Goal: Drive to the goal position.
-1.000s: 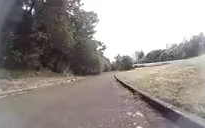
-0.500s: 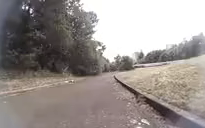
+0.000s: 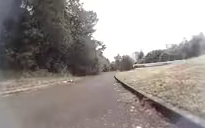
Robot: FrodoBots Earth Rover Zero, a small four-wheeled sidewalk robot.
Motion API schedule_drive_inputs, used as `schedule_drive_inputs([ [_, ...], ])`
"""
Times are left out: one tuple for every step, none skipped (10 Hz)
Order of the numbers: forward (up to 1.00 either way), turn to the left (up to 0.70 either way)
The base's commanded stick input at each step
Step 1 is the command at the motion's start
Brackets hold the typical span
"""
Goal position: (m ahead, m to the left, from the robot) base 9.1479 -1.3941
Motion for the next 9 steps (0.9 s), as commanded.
schedule_drive_inputs([
  [0.45, 0.0],
  [0.45, 0.0],
  [0.45, 0.0],
  [0.45, 0.0],
  [0.45, 0.0],
  [0.45, 0.0],
  [0.45, 0.0],
  [0.45, 0.0],
  [0.45, 0.0],
])
